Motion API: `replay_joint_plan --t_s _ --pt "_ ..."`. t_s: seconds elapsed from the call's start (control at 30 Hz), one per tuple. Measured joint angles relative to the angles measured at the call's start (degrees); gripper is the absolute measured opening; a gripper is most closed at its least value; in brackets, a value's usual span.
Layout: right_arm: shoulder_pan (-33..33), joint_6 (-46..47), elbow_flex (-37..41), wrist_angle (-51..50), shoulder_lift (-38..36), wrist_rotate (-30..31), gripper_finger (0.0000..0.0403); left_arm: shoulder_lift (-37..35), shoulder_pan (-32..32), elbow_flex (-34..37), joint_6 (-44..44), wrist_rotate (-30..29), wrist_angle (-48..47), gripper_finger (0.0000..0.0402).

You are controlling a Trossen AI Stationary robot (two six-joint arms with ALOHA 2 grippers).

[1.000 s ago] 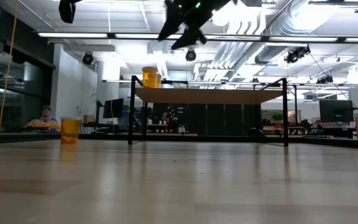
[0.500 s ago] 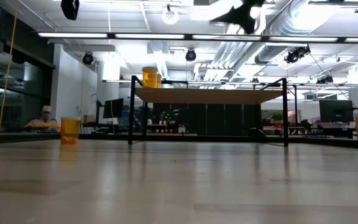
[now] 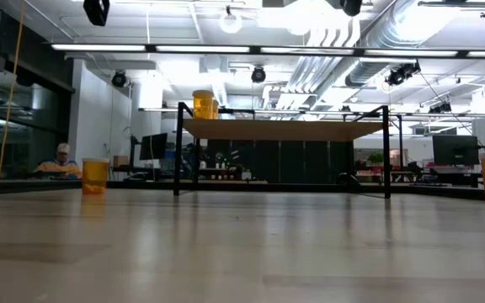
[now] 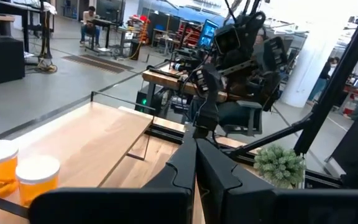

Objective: Pick and place medicine bottles onto shelf by color
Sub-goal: Put the orange pill bottle on the shelf aligned with the other orange pill bottles

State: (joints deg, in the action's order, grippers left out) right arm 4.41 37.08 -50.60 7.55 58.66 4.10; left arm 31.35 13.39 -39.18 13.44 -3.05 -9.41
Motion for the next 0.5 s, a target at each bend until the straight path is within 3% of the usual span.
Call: replay_joint_plan --t_s 0.17,0.3,0.37,0.5 --pt "2.43 -3.98 -15.46 -41.75 5.39 -1.14 0.0316 0.76 0.0 0.0 1.3 -1.06 -2.74 0.0" --pt "5.33 -1.0 -23.55 -72.47 11.22 0.78 0.0316 0.9 0.0 0.0 1.35 -1.25 -3.27 0.0" --pt "7.46 2.57 -23.18 -80.6 13.02 1.99 0.0316 0.94 0.0 0.0 1.37 -1.25 -3.28 0.0" --pt "11.89 9.08 -16.68 -84.54 14.16 1.43 0.0316 0.92 0.0 0.0 1.36 -1.24 -3.26 0.0"
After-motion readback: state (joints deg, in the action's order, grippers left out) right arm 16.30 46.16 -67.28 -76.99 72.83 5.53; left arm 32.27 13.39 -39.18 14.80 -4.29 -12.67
